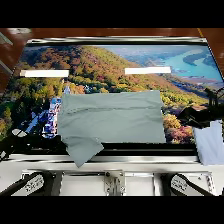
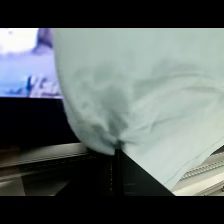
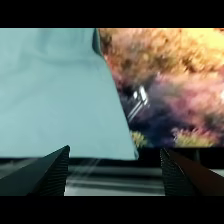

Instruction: Fold the shirts.

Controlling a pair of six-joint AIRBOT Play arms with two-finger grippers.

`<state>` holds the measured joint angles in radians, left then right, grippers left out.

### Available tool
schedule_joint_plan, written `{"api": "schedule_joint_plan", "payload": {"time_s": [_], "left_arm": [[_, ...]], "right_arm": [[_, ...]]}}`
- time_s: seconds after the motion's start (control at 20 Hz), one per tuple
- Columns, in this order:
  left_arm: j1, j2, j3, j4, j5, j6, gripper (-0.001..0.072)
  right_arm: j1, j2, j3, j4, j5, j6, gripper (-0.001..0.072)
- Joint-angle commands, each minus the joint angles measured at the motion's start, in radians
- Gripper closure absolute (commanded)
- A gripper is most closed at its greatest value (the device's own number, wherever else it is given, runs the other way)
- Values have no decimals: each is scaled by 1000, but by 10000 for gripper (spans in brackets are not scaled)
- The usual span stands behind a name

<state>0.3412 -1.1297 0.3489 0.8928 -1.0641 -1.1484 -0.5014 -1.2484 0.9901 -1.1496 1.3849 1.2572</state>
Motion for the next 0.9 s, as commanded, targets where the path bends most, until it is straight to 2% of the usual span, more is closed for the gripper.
{"api": "schedule_joint_plan", "payload": {"time_s": [0.0, 0.25, 0.75, 0.8, 0.85], "left_arm": [[-11, 1, -4, -11, -2, -11, 667], [-11, 3, -4, -11, -21, -12, 667], [-11, 3, -4, -15, -44, -19, 667], [-11, 3, -4, -19, -44, -19, 667], [-11, 3, -2, -29, -44, -19, 667]], "right_arm": [[0, 0, -148, -2, 45, -10, 21], [0, 0, -325, 34, -51, -11, 32], [48, -135, -344, 132, -173, -2, 34], [73, -140, -344, 134, -195, -2, 138], [103, -140, -344, 131, -219, -5, 273]]}}
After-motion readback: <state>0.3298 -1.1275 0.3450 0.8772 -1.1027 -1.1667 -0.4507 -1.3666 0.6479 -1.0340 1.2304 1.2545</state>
